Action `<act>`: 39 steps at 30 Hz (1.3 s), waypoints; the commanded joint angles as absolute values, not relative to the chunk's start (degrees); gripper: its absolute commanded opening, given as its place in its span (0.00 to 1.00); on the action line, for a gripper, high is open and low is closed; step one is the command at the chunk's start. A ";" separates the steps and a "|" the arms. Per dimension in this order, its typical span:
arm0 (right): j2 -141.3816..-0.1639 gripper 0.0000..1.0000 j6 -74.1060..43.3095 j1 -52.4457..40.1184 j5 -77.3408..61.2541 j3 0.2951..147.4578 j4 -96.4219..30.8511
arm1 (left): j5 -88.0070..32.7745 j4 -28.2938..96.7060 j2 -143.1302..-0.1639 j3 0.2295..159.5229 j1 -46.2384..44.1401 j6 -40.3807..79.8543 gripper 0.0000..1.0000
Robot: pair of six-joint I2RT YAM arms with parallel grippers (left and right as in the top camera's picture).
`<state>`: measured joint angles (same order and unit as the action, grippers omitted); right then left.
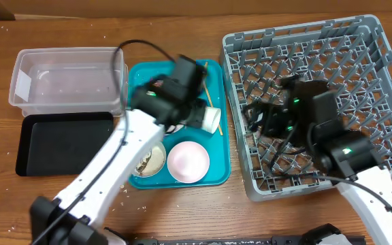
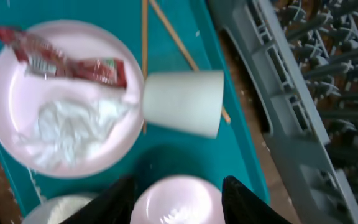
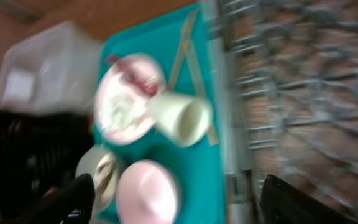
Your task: Sort waste into correct bins and load items into the dishwasher
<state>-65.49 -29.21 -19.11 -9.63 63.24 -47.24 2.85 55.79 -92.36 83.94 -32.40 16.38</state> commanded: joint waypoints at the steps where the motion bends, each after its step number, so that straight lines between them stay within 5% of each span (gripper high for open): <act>1: -63.79 0.89 -34.41 -12.08 -6.55 64.69 -49.17 | 16.60 52.82 -97.86 84.01 -37.74 20.12 0.48; 7: -63.81 0.92 -33.67 -1.54 -10.61 64.69 -54.41 | 19.73 48.25 -107.72 84.01 -40.49 21.69 0.47; 20: -63.99 0.95 -31.05 -0.99 -10.59 64.60 -55.72 | 24.10 53.60 -111.35 83.99 -45.95 22.59 0.47; 26: -64.03 0.96 -31.07 -0.99 -10.57 64.58 -56.71 | 30.52 61.28 -113.38 83.94 -46.02 37.74 0.43; 28: -64.03 0.96 -31.07 -0.99 -10.59 64.58 -56.71 | 30.52 60.95 -114.45 83.94 -45.71 37.67 0.39; 30: -64.03 0.97 -31.07 -0.99 -10.59 64.58 -56.77 | 29.98 61.58 -115.79 83.94 -45.39 37.74 0.19; 33: -64.03 0.97 -31.05 -0.99 -10.57 64.55 -57.04 | 29.87 62.52 -115.44 84.18 -45.39 38.54 0.04; 39: -64.03 0.97 -31.07 -0.99 -10.57 64.58 -56.97 | 25.74 66.85 -111.00 89.25 -45.21 40.16 0.04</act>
<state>-64.97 -31.46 -1.21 -10.28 63.35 -57.06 28.80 64.77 -114.54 84.68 -45.71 37.60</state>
